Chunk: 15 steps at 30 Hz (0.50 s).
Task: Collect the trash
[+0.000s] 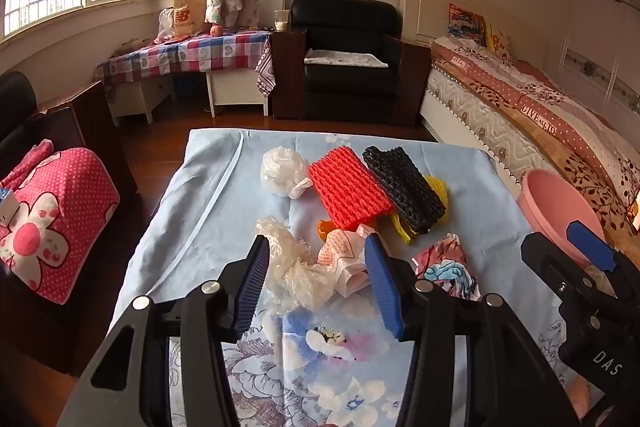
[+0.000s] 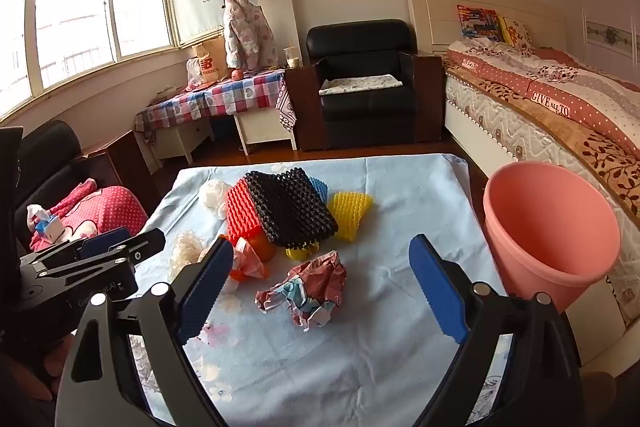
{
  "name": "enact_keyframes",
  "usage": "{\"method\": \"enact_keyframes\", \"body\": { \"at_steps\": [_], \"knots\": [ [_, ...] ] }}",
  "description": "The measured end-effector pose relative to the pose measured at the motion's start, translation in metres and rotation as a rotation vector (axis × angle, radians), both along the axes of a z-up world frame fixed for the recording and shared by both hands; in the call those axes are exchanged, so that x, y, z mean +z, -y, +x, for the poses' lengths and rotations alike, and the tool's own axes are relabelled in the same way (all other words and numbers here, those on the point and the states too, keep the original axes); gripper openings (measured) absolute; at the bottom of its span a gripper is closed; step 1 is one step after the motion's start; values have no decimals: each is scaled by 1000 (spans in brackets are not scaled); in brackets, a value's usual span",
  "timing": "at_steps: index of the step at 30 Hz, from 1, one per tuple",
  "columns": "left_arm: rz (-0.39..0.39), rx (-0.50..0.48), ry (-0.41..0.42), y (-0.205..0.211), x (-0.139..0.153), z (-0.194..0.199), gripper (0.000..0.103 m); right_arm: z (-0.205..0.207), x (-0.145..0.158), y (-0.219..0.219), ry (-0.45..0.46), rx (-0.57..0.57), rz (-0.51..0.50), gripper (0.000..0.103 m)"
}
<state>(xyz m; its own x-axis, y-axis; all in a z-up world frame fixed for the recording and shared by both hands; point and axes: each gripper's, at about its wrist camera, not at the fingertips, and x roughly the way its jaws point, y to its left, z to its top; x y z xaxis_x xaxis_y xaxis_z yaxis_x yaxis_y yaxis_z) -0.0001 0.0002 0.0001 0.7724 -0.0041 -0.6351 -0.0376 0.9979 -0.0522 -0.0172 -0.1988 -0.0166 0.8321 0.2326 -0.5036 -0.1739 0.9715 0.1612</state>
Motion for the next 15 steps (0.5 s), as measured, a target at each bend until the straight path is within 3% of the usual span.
{"method": "enact_keyframes", "body": {
  "at_steps": [15],
  "knots": [
    [-15, -4, -16, 1, -3, 2, 49, -7, 8, 1, 50, -37, -18, 90]
  ]
}}
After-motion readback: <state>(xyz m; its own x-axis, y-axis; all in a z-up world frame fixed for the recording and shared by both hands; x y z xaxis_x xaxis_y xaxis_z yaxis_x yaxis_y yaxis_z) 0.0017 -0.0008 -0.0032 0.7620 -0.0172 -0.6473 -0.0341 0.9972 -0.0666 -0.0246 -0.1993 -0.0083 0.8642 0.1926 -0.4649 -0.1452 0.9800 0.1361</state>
